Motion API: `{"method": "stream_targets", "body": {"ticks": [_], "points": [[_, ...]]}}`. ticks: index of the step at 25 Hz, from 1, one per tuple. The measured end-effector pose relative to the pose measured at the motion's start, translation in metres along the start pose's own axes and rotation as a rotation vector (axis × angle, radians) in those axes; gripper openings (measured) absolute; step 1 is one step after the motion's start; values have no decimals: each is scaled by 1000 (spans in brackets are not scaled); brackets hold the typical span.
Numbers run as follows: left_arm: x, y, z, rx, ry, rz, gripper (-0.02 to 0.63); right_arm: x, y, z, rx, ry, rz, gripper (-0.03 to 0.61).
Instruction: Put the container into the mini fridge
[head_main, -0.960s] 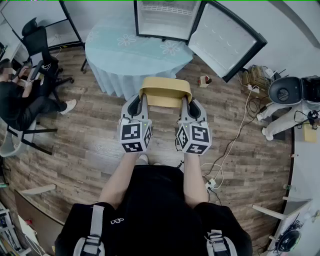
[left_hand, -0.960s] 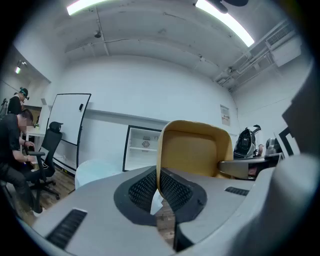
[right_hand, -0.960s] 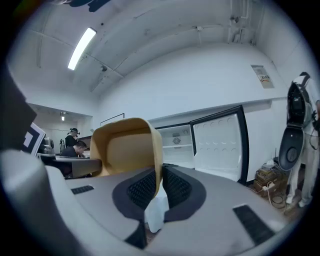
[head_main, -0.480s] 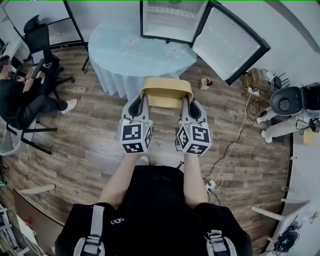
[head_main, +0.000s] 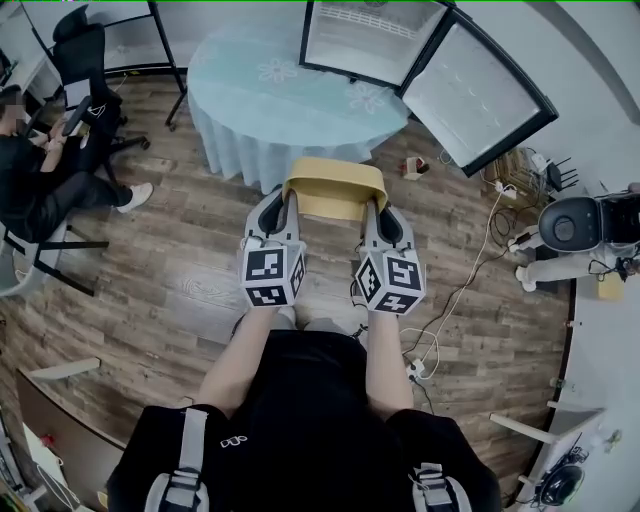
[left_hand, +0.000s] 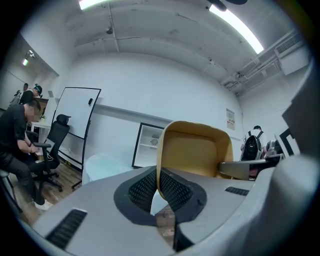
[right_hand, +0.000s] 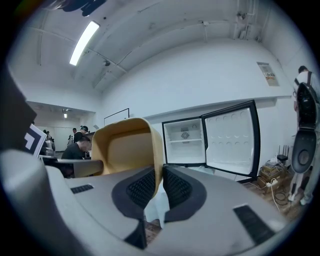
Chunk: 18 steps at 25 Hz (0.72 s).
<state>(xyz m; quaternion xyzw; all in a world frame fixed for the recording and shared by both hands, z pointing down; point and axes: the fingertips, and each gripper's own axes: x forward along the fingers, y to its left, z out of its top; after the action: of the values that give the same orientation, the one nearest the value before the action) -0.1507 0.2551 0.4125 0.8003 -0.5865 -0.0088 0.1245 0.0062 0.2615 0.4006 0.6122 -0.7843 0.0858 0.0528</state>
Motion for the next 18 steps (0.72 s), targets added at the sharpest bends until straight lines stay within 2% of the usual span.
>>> {"method": "stream_targets", "body": {"ticks": [5, 11, 18], "points": [[-8, 12, -4, -25, -5, -9, 12, -2, 15, -2, -21, 7, 4, 34], [1, 21, 15, -46, -55, -29, 15, 9, 21, 16, -54, -23, -2, 35], [21, 15, 32, -27, -96, -64, 15, 20, 11, 35, -71, -67, -15, 35]]}}
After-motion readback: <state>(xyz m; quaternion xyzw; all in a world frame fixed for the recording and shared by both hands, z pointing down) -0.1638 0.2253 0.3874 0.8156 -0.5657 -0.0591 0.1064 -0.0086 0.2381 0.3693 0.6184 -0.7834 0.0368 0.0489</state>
